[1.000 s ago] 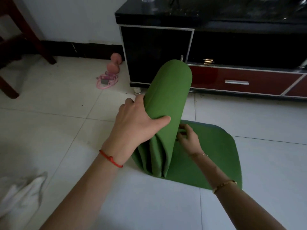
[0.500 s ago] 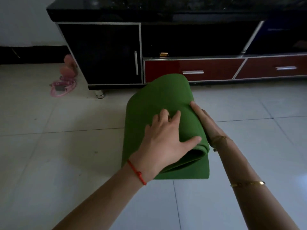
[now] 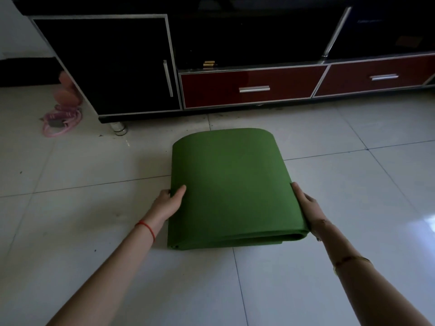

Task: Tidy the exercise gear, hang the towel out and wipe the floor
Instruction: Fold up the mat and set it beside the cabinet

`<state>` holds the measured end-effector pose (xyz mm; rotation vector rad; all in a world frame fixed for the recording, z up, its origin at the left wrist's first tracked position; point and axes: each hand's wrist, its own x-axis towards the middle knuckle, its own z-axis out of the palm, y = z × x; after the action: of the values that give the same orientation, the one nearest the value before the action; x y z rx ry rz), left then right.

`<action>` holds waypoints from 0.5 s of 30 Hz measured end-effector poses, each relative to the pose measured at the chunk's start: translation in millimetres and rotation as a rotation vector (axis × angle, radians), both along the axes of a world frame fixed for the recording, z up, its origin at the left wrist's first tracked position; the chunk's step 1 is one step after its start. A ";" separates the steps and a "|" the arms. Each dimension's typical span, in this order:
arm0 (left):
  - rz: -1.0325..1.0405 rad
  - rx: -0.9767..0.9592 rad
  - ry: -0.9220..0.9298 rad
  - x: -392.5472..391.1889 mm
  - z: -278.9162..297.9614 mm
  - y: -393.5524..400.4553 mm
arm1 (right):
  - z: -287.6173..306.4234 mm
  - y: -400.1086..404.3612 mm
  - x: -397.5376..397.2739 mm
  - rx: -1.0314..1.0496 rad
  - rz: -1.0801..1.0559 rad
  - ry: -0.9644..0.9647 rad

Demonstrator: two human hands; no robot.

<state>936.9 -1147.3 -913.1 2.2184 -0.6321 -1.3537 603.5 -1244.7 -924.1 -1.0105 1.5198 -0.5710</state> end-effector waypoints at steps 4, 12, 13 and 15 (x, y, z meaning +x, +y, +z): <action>0.043 0.094 0.225 1.3 -13.8 10.6 | -4.7 -0.9 1.1 0.094 0.017 -0.005; 0.157 -0.023 0.293 5.5 -15.5 23.9 | -5.2 2.5 16.3 0.172 0.081 -0.211; 0.163 -0.042 0.279 10.1 -14.2 26.3 | -7.9 5.0 21.6 0.169 0.084 -0.228; 0.191 -0.062 0.235 24.8 -16.1 31.0 | -13.3 11.3 35.8 0.166 0.103 -0.258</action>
<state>961.7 -1116.2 -929.2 1.9758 -0.3634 -1.4448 639.3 -1233.4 -937.4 -0.8475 1.2573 -0.4743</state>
